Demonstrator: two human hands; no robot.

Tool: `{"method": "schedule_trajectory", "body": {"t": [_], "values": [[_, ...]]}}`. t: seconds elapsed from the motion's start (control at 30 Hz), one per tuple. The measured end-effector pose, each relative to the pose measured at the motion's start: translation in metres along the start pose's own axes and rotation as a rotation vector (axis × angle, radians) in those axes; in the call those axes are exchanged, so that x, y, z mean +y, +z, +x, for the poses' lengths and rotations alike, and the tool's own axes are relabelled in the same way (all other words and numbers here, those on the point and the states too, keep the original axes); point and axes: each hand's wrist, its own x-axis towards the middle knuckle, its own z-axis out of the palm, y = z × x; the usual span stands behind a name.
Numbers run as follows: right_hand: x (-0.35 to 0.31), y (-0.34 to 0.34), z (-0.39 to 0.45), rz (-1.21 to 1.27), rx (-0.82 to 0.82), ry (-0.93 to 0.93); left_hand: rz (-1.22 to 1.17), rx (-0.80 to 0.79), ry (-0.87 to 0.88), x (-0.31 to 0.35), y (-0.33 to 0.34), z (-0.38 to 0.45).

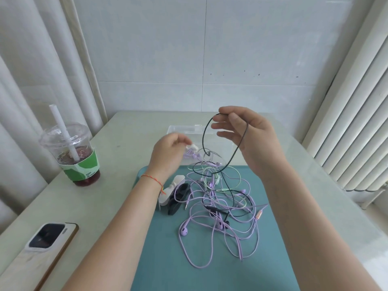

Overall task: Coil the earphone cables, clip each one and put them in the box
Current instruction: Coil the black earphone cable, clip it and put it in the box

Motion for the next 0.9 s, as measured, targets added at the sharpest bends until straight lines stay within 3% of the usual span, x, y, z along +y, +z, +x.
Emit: {"method": "schedule_trajectory", "body": {"t": [0.03, 0.13, 0.2, 0.47, 0.6, 0.77, 0.9], "values": [[0.001, 0.001, 0.0, -0.014, -0.012, 0.018, -0.171, 0.005, 0.024, 0.005, -0.001, 0.0], [0.006, 0.003, -0.001, -0.01, -0.028, 0.06, -0.432, -0.27, 0.088, 0.016, -0.001, -0.006], [0.007, 0.004, -0.002, 0.053, -0.032, 0.069, -0.354, -0.349, 0.091, 0.016, 0.002, -0.01], [-0.003, -0.006, 0.0, 0.265, -0.048, 0.052, -0.055, -0.293, -0.023, -0.009, 0.006, -0.004], [0.003, -0.007, 0.0, 0.25, -0.048, 0.12, -0.155, -0.304, 0.01, 0.0, 0.003, -0.006], [0.01, -0.005, 0.0, 0.212, -0.054, 0.185, -0.629, -0.677, 0.007, 0.016, -0.003, -0.016], [0.013, -0.003, -0.001, 0.136, -0.066, 0.226, -0.457, -0.689, -0.04, 0.022, 0.001, -0.018]]}}
